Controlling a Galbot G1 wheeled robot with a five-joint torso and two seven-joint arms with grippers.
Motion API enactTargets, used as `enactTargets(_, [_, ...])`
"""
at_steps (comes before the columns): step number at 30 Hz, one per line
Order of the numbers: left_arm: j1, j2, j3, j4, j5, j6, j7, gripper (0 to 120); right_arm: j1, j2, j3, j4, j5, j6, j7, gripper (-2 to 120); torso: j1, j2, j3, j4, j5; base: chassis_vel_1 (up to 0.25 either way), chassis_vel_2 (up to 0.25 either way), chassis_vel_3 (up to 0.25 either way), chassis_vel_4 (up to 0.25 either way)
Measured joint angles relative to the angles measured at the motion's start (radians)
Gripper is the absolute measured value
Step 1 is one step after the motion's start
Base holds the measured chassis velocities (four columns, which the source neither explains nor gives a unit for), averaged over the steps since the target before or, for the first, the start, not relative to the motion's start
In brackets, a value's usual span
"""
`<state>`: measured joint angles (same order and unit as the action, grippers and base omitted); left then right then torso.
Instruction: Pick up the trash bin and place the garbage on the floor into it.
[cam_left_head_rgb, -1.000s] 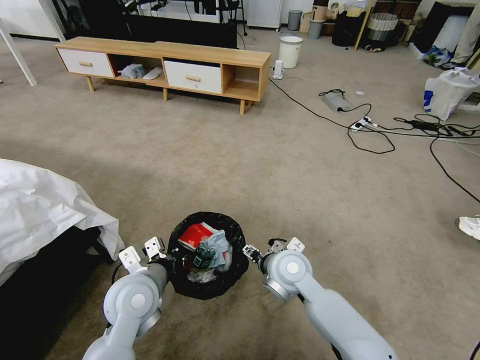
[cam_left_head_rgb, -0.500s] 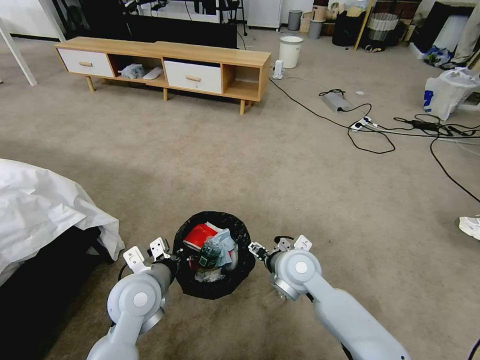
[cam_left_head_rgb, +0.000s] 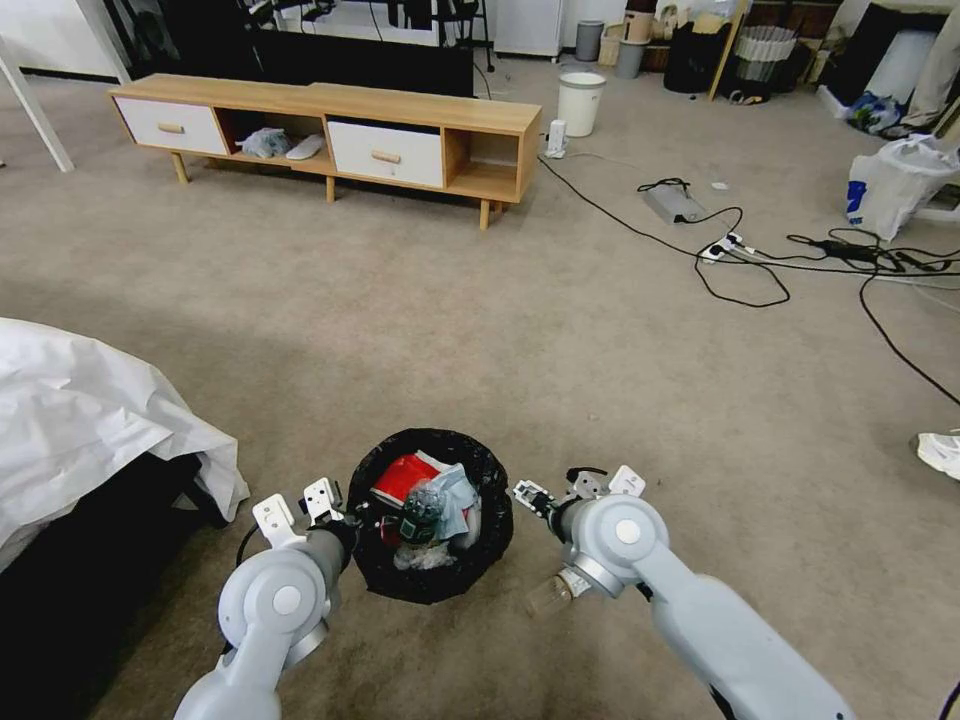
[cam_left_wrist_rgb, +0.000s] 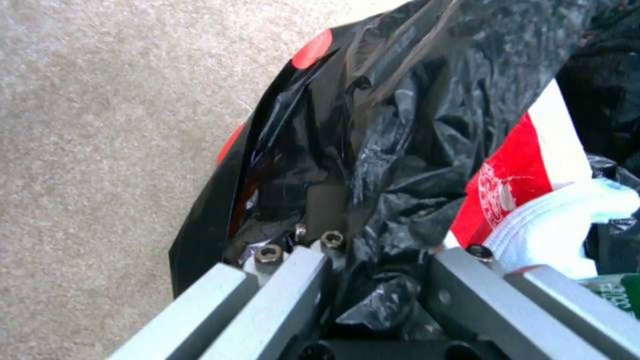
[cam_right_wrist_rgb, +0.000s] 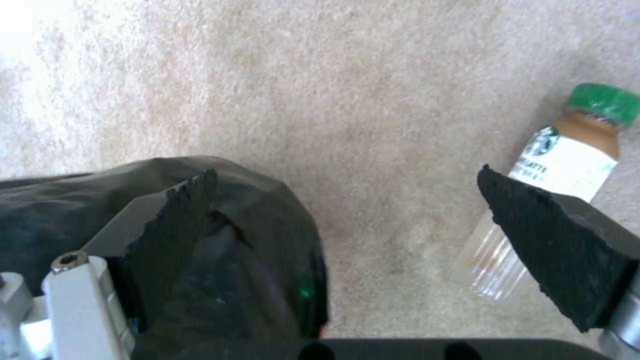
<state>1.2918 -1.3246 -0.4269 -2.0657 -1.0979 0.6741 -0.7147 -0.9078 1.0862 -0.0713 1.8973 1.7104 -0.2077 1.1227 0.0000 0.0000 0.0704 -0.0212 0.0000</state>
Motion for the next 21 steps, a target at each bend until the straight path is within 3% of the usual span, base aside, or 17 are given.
enactTargets(21, [-0.005,0.024,-0.014,-0.01,0.002,-0.012,-0.017,0,-0.029,-0.058,0.045,0.022,0.027,0.0,0.044,100,0.0,0.0,0.0,0.0,-0.0001,0.0,0.0,0.0,0.0])
